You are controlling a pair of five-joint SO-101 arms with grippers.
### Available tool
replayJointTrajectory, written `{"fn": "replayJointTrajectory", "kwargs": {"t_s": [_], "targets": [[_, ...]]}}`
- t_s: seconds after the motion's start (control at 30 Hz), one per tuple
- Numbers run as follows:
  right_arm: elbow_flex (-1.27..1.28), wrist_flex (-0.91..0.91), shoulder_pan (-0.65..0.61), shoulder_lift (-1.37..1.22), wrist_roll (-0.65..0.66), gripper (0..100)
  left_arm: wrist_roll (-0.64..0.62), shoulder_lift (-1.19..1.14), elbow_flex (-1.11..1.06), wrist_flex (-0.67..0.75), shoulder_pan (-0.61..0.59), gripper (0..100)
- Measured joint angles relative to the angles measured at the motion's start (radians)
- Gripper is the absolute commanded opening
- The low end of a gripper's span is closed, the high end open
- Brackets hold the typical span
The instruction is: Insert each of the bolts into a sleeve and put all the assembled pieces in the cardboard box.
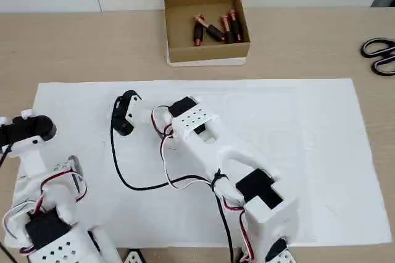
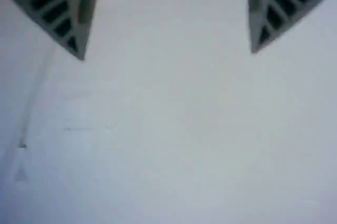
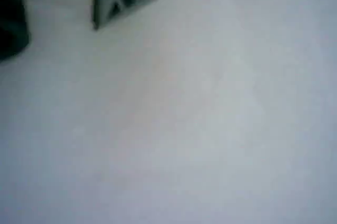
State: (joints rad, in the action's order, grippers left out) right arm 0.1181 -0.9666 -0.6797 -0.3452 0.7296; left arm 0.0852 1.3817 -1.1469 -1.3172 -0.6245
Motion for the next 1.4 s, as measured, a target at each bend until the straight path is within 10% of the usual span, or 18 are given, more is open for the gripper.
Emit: {"fn": "replayJointTrajectory", "kwargs": {"t_s": [0.3, 0.67, 1.4], "targets": [[-0.014, 0.0, 0.002, -0.012, 0.0, 0.2, 0.0, 0.0, 0.0, 0.0, 0.0, 19], [-0.048, -0.021, 0.003, -0.025, -0.063, 0.4, 0.0, 0.0, 0.0, 0.0, 0.0, 19], [-0.684, -0.626, 0.101, -0.035, -0.537, 0.4, 0.0, 0.0, 0.0, 0.0, 0.0, 19]]}}
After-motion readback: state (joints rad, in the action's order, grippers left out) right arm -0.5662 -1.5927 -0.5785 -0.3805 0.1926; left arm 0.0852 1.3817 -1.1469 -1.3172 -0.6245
